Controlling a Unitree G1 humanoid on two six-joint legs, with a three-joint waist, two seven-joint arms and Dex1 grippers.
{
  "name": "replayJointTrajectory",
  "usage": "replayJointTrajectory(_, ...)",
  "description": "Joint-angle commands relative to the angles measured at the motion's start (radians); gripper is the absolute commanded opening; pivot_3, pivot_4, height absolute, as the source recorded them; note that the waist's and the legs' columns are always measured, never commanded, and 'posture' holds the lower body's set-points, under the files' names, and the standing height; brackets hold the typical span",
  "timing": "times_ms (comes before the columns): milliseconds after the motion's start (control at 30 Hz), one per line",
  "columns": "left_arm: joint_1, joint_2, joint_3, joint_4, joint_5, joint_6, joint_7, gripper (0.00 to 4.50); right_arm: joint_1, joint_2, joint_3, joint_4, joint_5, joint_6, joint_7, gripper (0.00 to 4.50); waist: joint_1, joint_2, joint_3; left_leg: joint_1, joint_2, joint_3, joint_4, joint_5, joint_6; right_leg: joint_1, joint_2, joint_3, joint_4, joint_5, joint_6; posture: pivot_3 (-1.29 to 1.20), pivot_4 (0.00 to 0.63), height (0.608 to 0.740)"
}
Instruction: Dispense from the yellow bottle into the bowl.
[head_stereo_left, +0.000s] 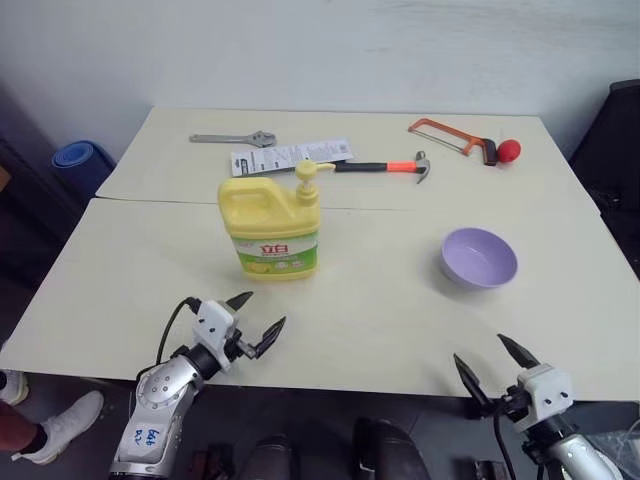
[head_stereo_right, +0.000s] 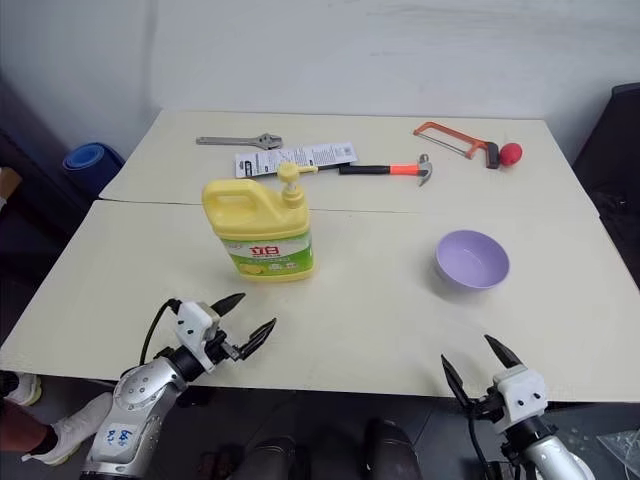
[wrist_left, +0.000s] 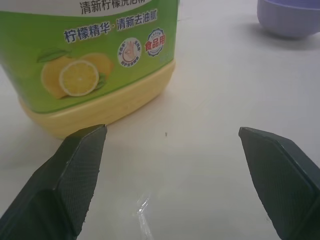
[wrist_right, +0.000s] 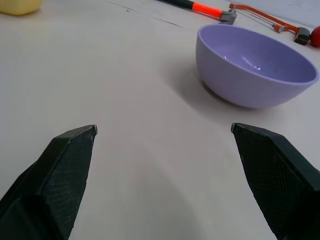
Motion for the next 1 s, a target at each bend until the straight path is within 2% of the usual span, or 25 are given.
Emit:
replayJointTrajectory(33, -0.003, 0.023, 0.014, -0.032, -0.022, 0.016, -0.027, 4.48, 0.000, 0.008, -0.011, -0.024, 0.012, -0.029, -0.008, 4.50, 0.005, 0.000, 0.000, 0.000, 0.000, 0.000, 0.000, 0.000, 0.000, 0.000, 0.000, 0.000, 0.000, 0.000, 0.000, 0.00, 0.150, 0.740)
replayJointTrajectory(100, -0.001, 0.033, 0.015, -0.049, -0.066, 0.031, -0.069, 4.48, -0.017, 0.007, -0.016, -0.023, 0.020, -0.025, -0.010, 4.50, 0.008, 0.000, 0.000, 0.000, 0.000, 0.000, 0.000, 0.000, 0.000, 0.000, 0.000, 0.000, -0.001, 0.000, 0.000, 0.00, 0.150, 0.740)
replayJointTrajectory(167, 0.004, 0.079, 0.046, -0.126, -0.234, 0.117, -0.189, 4.48, -0.053, -0.023, -0.036, -0.053, 0.062, 0.017, 0.003, 4.50, 0.008, 0.000, 0.001, -0.001, 0.000, 0.000, 0.001, -0.001, 0.001, 0.000, -0.001, 0.000, -0.001, 0.000, 0.000, 0.00, 0.150, 0.740)
replayJointTrajectory(233, -0.007, 0.185, 0.081, -0.203, -0.372, 0.231, -0.312, 4.48, -0.115, -0.098, -0.060, -0.100, 0.141, 0.112, 0.048, 4.50, 0.006, 0.001, 0.002, -0.002, 0.000, -0.001, 0.003, -0.001, 0.001, 0.000, -0.001, 0.000, -0.001, 0.000, 0.000, 0.00, 0.150, 0.740)
replayJointTrajectory(367, -0.081, 0.295, 0.116, -0.257, -0.506, 0.363, -0.379, 4.48, -0.247, -0.238, -0.051, -0.065, 0.191, 0.253, 0.144, 4.50, 0.004, 0.004, 0.002, 0.000, 0.000, -0.001, 0.005, -0.001, 0.001, 0.001, -0.001, 0.000, 0.000, 0.000, 0.000, 0.00, 0.150, 0.740)
replayJointTrajectory(433, -0.134, 0.319, 0.115, -0.263, -0.534, 0.400, -0.399, 4.48, -0.334, -0.289, -0.035, -0.007, 0.199, 0.332, 0.182, 4.50, 0.006, 0.004, 0.002, -0.001, 0.000, -0.002, 0.005, 0.000, 0.001, 0.001, -0.001, -0.001, 0.000, 0.000, 0.000, 0.00, 0.150, 0.740)
replayJointTrajectory(500, -0.207, 0.313, 0.096, -0.259, -0.548, 0.430, -0.397, 4.48, -0.473, -0.313, -0.007, 0.106, 0.184, 0.408, 0.198, 4.50, 0.006, 0.004, 0.003, -0.001, 0.000, -0.002, 0.005, 0.000, 0.000, 0.001, 0.000, -0.002, 0.001, 0.000, -0.001, 0.00, 0.150, 0.740)
replayJointTrajectory(600, -0.260, 0.296, 0.080, -0.261, -0.555, 0.460, -0.389, 4.48, -0.585, -0.327, 0.037, 0.212, 0.140, 0.451, 0.242, 4.50, 0.008, 0.003, 0.003, -0.002, -0.001, -0.002, 0.005, 0.001, 0.000, 0.001, 0.001, -0.003, 0.001, 0.000, 0.000, 0.00, 0.150, 0.740)
replayJointTrajectory(733, -0.287, 0.262, 0.066, -0.283, -0.547, 0.472, -0.355, 4.48, -0.713, -0.327, 0.127, 0.337, 0.055, 0.494, 0.281, 4.50, 0.006, 0.002, 0.003, -0.003, -0.001, -0.002, 0.004, 0.002, -0.001, 0.002, 0.004, -0.003, 0.002, 0.001, 0.001, 0.00, 0.150, 0.740)
replayJointTrajectory(867, -0.266, 0.254, 0.065, -0.313, -0.546, 0.483, -0.340, 4.48, -0.805, -0.320, 0.165, 0.452, -0.017, 0.518, 0.244, 4.50, 0.005, 0.002, 0.003, -0.004, -0.001, -0.001, 0.004, 0.002, -0.001, 0.002, 0.009, -0.002, 0.000, 0.002, 0.003, 0.00, 0.150, 0.740)
replayJointTrajectory(967, -0.249, 0.259, 0.079, -0.328, -0.547, 0.490, -0.333, 4.50, -0.841, -0.310, 0.172, 0.483, -0.046, 0.531, 0.228, 3.91, 0.006, 0.002, 0.003, -0.004, 0.000, -0.001, 0.005, 0.002, -0.001, 0.002, 0.010, -0.001, 0.000, 0.002, 0.003, 0.00, 0.150, 0.740)
replayJointTrajectory(1000, -0.247, 0.260, 0.083, -0.330, -0.545, 0.490, -0.330, 4.50, -0.844, -0.308, 0.173, 0.482, -0.050, 0.538, 0.228, 3.52, 0.007, 0.002, 0.003, -0.004, 0.000, -0.001, 0.005, 0.003, -0.002, 0.002, 0.010, -0.001, 0.000, 0.002, 0.003, 0.00, 0.150, 0.740)
